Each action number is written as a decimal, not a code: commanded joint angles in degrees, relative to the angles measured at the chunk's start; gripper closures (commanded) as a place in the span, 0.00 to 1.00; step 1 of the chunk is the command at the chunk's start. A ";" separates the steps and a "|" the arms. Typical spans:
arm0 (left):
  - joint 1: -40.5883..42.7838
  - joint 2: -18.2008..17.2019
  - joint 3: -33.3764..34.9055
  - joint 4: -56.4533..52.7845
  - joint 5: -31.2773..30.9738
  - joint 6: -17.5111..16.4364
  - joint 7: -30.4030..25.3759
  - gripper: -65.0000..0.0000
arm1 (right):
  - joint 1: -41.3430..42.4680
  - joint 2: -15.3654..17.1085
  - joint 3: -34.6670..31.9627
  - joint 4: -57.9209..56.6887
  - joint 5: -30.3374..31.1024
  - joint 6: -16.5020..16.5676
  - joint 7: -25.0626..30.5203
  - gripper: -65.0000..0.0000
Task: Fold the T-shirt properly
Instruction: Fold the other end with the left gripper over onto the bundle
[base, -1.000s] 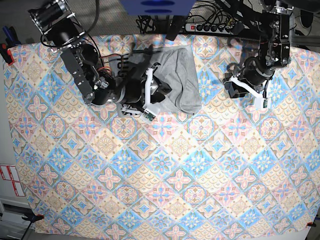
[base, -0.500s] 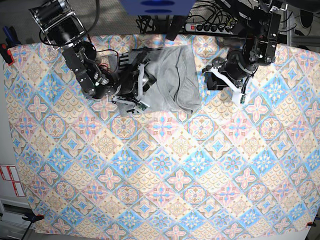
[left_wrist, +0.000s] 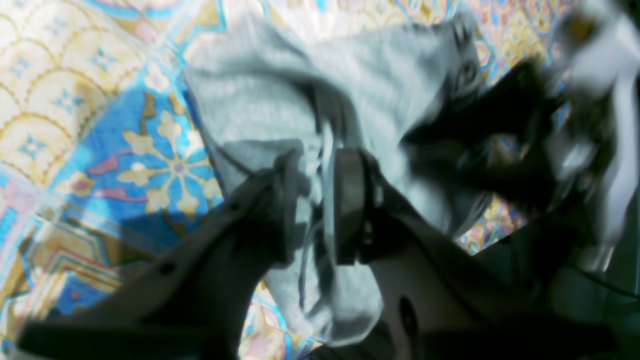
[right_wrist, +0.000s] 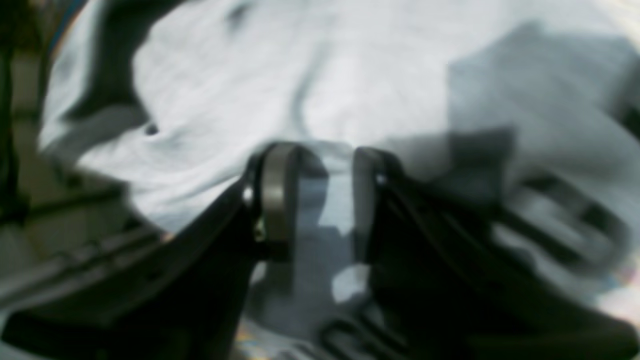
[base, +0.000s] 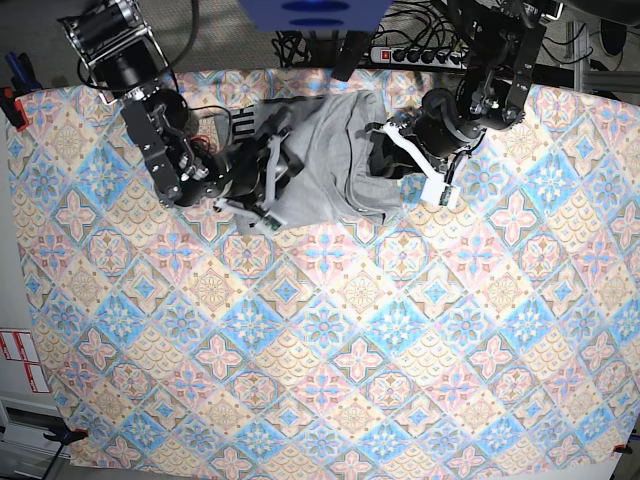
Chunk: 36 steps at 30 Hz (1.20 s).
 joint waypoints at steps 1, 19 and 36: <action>-0.18 -0.14 0.59 0.75 -0.61 -0.55 -0.82 0.83 | 0.93 0.50 2.15 1.36 -0.05 0.11 0.48 0.70; 4.65 -4.45 1.56 -4.61 12.05 -0.46 -1.00 0.83 | 1.19 -3.19 8.48 2.23 -0.22 0.11 0.48 0.70; -1.68 6.63 5.87 6.55 12.58 -0.46 -0.82 1.00 | 5.23 -4.07 9.01 2.15 -0.31 0.11 7.07 0.99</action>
